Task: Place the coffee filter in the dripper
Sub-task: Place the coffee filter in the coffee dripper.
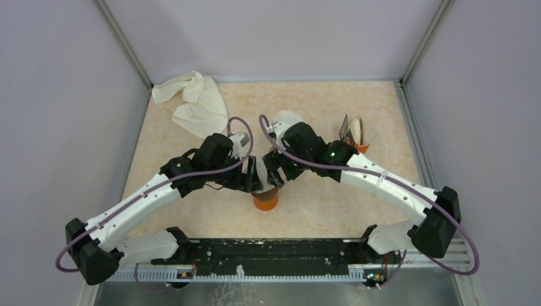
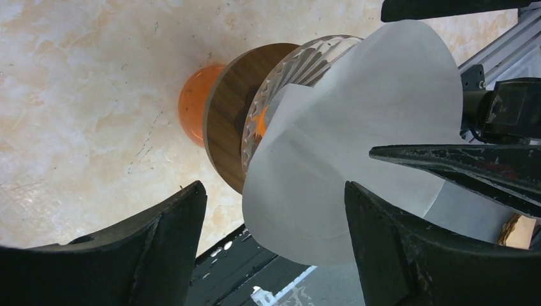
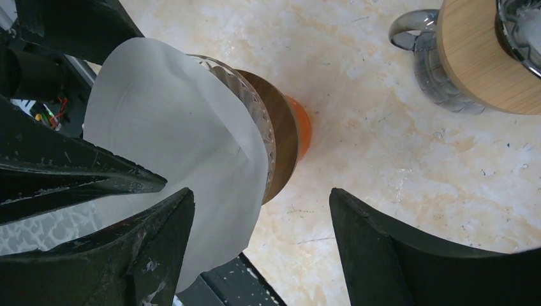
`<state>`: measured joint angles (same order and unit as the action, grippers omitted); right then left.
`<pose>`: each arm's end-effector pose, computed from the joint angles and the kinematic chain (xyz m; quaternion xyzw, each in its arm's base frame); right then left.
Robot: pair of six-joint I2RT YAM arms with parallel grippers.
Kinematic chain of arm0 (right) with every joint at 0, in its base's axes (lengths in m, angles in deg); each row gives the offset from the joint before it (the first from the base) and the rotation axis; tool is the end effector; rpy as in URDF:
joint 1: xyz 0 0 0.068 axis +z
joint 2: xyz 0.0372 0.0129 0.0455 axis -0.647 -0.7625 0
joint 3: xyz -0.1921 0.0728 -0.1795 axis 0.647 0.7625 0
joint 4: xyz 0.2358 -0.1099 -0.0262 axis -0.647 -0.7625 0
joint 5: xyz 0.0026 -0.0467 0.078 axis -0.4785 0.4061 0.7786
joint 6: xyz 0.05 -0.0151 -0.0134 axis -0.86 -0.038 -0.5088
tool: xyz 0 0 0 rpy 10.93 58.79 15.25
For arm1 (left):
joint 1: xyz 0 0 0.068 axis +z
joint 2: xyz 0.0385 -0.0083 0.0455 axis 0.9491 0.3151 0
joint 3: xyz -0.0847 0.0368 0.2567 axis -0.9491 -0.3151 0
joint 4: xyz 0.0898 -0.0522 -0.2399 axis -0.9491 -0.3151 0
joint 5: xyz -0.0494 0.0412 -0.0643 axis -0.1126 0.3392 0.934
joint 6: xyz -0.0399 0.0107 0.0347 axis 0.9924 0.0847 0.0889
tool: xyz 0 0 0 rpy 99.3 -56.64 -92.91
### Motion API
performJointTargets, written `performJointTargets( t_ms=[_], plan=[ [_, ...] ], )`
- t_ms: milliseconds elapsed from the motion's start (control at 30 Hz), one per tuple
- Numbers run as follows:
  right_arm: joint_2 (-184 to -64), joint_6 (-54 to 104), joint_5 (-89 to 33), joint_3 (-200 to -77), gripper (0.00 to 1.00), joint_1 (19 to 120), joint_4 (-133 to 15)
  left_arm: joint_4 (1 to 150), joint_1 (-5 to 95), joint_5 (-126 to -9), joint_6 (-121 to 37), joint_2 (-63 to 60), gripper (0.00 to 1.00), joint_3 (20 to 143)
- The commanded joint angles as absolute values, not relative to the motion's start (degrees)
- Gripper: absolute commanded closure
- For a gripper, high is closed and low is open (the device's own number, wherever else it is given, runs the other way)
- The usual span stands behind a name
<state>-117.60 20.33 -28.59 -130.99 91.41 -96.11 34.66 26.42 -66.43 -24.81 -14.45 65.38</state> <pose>0.1722 0.2204 0.3251 -0.3344 0.8555 0.2528 0.3041 0.1537 -0.1629 0.3043 0.1639 0.9053 -0.2899 0.2637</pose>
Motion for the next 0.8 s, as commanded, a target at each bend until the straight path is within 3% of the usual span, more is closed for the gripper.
performJointTargets(
  t_ms=[0, 767],
  plan=[
    [-118.0, 21.5, -27.7, -130.6, 0.22, 91.0, -94.8, 35.1, 26.7, -65.7, -26.1, -13.4, 0.16, 65.2],
    [-117.3, 21.1, -30.1, -130.9, 0.22, 91.0, -93.3, 35.3, 26.7, -68.5, -25.7, -13.5, 0.15, 65.3]
  ],
)
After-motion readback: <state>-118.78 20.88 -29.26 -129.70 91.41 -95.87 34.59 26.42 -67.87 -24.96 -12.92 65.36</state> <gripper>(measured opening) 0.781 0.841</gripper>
